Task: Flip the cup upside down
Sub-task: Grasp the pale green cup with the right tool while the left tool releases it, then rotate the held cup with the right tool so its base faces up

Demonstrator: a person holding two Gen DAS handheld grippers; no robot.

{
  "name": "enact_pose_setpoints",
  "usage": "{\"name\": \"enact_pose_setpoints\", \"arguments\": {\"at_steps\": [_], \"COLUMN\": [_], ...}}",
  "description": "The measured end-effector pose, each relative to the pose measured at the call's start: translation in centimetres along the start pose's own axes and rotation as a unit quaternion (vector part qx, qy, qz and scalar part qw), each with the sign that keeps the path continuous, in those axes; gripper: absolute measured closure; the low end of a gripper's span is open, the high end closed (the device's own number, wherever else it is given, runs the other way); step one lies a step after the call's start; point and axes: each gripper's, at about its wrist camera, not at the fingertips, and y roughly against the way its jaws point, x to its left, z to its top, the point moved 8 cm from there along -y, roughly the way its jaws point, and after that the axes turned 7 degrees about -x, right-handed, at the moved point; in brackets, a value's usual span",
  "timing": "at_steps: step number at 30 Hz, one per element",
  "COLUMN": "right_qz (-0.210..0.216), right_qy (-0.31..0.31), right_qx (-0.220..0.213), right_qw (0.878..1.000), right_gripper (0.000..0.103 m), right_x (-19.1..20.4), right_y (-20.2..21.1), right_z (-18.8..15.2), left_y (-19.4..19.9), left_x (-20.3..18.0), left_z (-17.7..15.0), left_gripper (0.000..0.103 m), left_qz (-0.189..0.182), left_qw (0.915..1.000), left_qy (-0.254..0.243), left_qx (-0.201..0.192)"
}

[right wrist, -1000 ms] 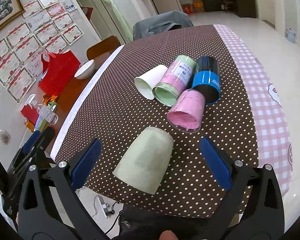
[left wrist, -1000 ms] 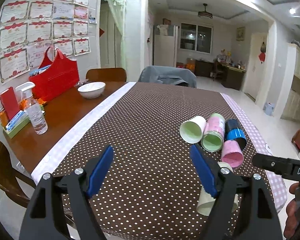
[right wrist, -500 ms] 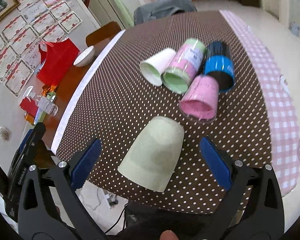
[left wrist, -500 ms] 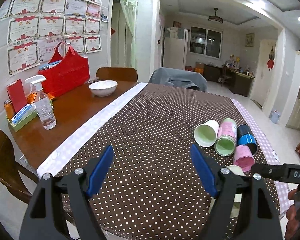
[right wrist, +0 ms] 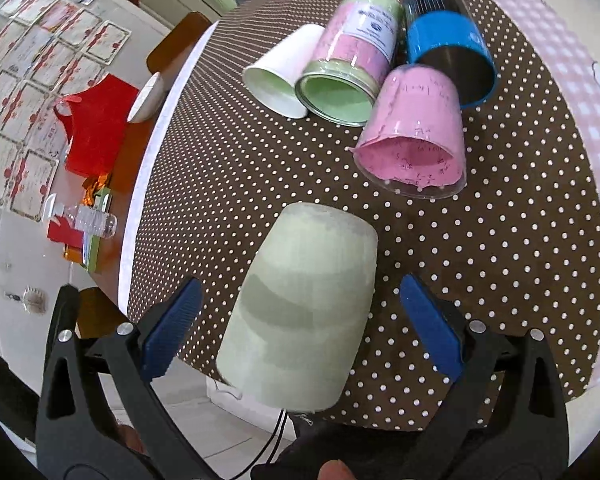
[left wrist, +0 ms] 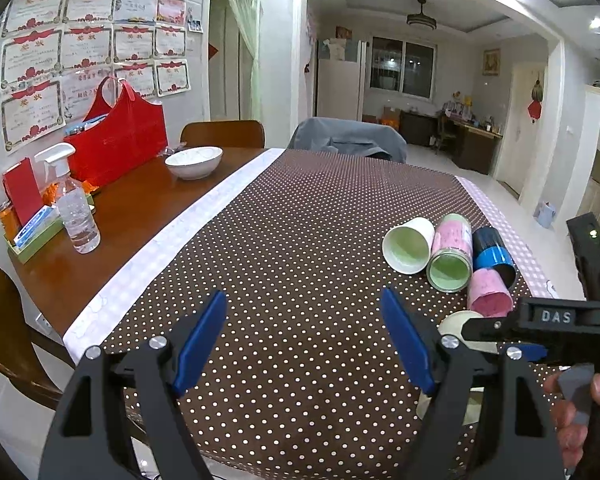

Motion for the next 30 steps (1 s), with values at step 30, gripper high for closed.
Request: {"name": "enact_pose_setpoints", "arguments": {"at_steps": [30], "right_qz": [0.067], "right_qy": [-0.011], "right_qx": [0.012], "right_qw": [0.998], "right_gripper": [0.027], "right_x": [-0.1], "right_y": [-0.5], "right_z": [0.1], "left_y": [-0.2], "left_x": [-1.6], "left_z": [-0.4], "left_gripper": [0.025], "left_qz": [-0.011], "left_qw": [0.9997], "left_qy": [-0.017], "left_qx": [0.014]}}
